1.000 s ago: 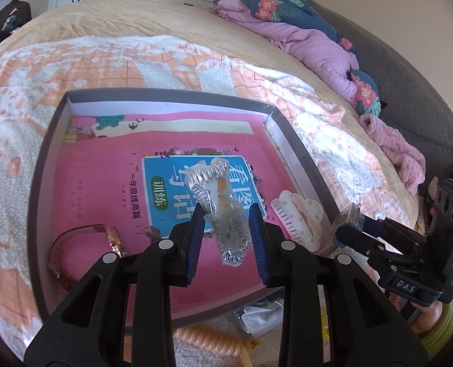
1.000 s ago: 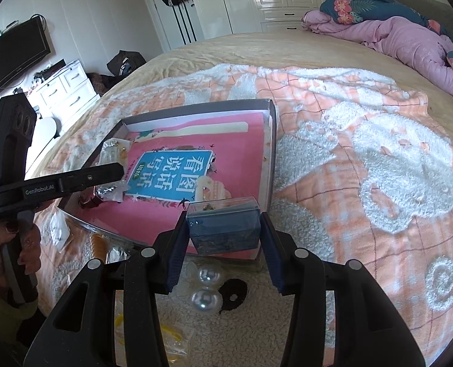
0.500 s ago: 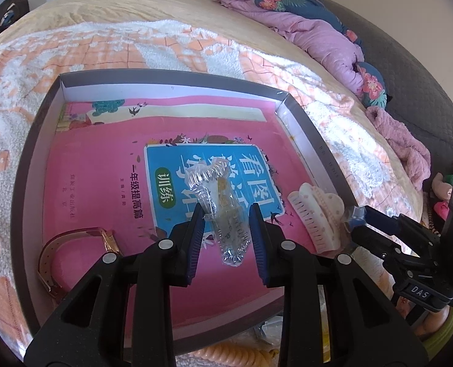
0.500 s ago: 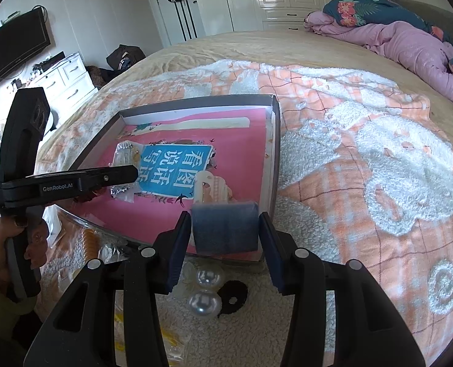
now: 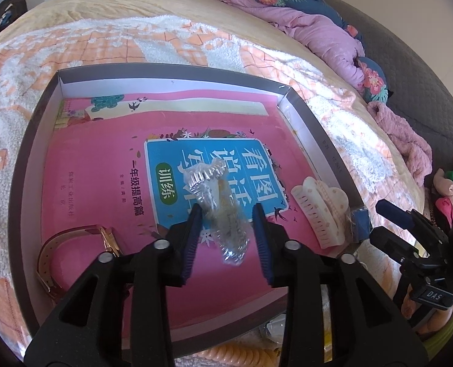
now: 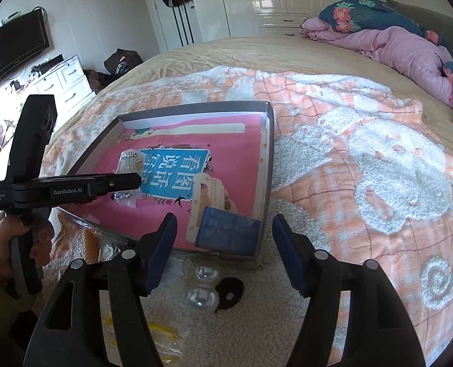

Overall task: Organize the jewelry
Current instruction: 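Open both tools and withdraw them from the grey box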

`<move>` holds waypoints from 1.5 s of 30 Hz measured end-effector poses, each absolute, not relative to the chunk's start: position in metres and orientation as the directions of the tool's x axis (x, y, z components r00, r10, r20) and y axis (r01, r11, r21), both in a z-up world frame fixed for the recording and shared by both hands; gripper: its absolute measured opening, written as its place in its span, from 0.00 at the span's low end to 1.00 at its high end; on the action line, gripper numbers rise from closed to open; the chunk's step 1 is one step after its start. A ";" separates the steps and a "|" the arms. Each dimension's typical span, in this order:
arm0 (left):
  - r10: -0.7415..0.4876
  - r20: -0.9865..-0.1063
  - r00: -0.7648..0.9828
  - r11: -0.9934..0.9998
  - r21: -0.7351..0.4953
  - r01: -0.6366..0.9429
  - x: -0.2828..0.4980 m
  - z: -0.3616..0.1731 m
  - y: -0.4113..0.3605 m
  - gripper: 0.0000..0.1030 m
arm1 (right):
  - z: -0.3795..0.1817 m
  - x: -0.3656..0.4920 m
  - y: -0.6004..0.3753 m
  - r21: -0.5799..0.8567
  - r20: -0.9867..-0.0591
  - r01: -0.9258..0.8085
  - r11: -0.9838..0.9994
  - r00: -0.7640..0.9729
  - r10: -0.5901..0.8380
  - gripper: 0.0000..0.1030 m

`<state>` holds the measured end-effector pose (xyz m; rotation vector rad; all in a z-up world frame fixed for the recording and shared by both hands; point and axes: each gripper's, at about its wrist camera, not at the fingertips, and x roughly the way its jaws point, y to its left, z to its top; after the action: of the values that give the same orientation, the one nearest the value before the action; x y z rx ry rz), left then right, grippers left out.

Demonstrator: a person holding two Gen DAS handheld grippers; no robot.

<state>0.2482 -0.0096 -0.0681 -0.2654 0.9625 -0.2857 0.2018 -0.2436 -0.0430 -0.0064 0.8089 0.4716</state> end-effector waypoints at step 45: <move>-0.257 -0.631 0.732 0.925 -0.379 -0.003 0.154 0.037 0.053 0.91 | 0.017 0.154 -0.260 0.232 -0.582 -0.405 0.884 0.670 0.460 0.94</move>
<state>0.1544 0.0527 0.0367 -0.3714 0.7407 -0.1434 0.1543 -0.2601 0.0166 0.0857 0.6789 0.4883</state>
